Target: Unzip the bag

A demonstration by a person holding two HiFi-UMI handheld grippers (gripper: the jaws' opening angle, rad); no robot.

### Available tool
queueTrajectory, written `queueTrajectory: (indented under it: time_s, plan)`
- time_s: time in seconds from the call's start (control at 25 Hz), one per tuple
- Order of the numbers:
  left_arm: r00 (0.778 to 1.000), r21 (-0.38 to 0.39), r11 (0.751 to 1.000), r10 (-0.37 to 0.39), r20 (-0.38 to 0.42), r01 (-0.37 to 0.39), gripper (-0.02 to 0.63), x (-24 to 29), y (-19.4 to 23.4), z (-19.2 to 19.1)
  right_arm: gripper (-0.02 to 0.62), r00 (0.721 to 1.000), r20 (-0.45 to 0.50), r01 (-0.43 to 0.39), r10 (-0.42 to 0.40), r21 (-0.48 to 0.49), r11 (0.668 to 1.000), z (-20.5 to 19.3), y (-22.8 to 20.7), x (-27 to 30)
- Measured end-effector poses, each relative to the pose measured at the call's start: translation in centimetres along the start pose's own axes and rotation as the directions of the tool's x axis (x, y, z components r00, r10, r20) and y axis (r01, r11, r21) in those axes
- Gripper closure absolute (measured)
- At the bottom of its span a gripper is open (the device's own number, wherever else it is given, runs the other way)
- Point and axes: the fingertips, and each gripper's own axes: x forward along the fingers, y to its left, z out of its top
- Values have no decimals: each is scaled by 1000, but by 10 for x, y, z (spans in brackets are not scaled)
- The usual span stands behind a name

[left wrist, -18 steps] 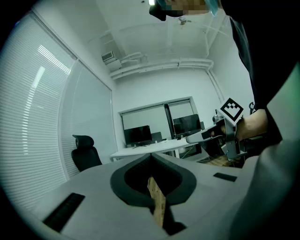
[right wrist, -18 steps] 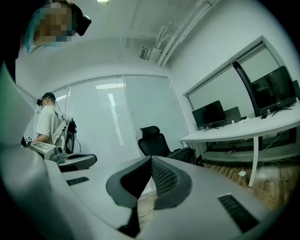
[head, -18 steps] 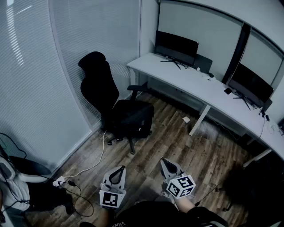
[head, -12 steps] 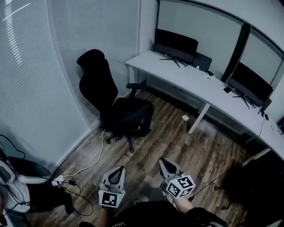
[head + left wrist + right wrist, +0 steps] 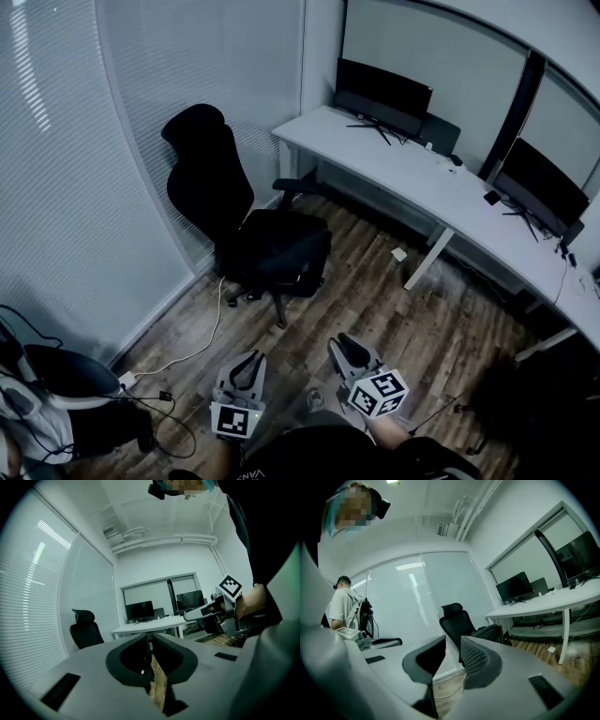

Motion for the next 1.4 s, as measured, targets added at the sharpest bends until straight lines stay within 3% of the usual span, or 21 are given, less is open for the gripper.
queueTrajectory:
  time_s: [0.12, 0.8, 1.12, 1.4]
  plan:
    - [1000, -8, 1000, 13, -18, -13, 549, 22, 13, -7, 457, 999, -22, -23, 23, 11, 1000, 2, -15, 24]
    - [980, -3, 993, 118, -158, -120, 379, 153, 44, -44, 426, 969, -147, -196, 197, 20, 980, 20, -114, 134]
    - [956, 53, 991, 129, -263, -119, 325, 173, 62, -73, 417, 924, -233, -298, 303, 56, 953, 0, -123, 176]
    - [947, 74, 994, 96, -306, -77, 314, 185, 90, -105, 419, 902, -282, -321, 326, 63, 945, -38, -115, 214]
